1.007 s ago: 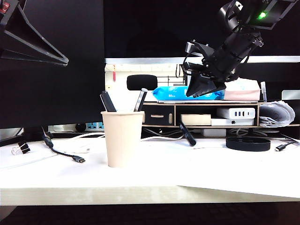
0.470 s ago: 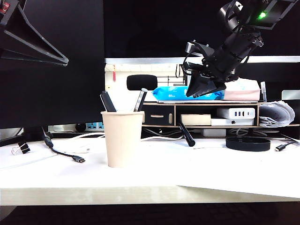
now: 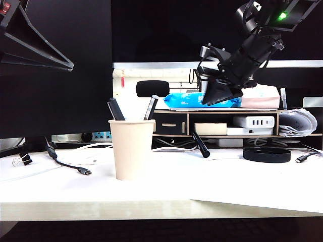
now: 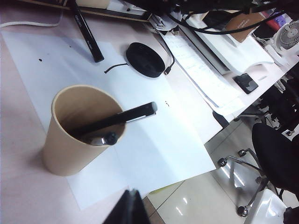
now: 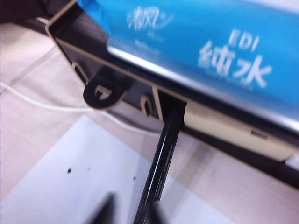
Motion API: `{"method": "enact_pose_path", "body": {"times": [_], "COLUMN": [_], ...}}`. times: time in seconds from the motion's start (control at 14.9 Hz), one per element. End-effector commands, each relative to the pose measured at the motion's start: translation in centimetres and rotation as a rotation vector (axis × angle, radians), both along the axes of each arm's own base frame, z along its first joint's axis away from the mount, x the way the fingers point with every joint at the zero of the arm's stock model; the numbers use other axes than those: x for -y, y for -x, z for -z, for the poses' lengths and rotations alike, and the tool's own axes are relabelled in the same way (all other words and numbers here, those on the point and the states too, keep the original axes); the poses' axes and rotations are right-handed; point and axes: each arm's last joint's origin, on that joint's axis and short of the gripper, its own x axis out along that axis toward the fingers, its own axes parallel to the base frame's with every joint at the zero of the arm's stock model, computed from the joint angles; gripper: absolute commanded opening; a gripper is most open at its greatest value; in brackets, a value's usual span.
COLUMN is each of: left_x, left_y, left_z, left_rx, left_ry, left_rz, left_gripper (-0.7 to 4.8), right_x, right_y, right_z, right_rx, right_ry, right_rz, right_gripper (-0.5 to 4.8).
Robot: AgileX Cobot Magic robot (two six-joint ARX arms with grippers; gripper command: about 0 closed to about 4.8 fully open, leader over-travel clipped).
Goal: Pick up the marker from the paper cup and put it on the table.
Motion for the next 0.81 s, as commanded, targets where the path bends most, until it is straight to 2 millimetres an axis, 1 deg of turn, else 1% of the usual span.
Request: {"method": "enact_pose_path", "body": {"times": [0.07,0.2,0.54,0.67,0.81], "left_x": [0.0,0.0,0.0,0.0,0.0], "left_y": [0.0,0.0,0.0,0.0,0.0], "left_z": [-0.4,-0.4,-0.4,-0.4,-0.4], "left_rx": [0.028,0.029,0.029,0.028,0.028], "left_ry": [0.003,0.003,0.003,0.003,0.003], "left_rz": [0.003,0.001,0.001,0.002,0.002], "left_gripper": [-0.05,-0.05,-0.05,-0.05,-0.05], "right_x": [0.2,0.3,0.9,1.2,1.8], "right_y": [0.8,1.3,3.6,5.1,7.3], "right_z": [-0.7,-0.9,-3.6,-5.8,-8.9], "right_rx": [-0.040,-0.074,-0.087,-0.042,0.031], "right_ry": [0.007,0.015,0.042,0.049,0.030], "right_rz": [-0.005,-0.007,-0.024,-0.043,-0.042], "right_gripper": [-0.01,-0.01,-0.01,-0.01,-0.01]}}
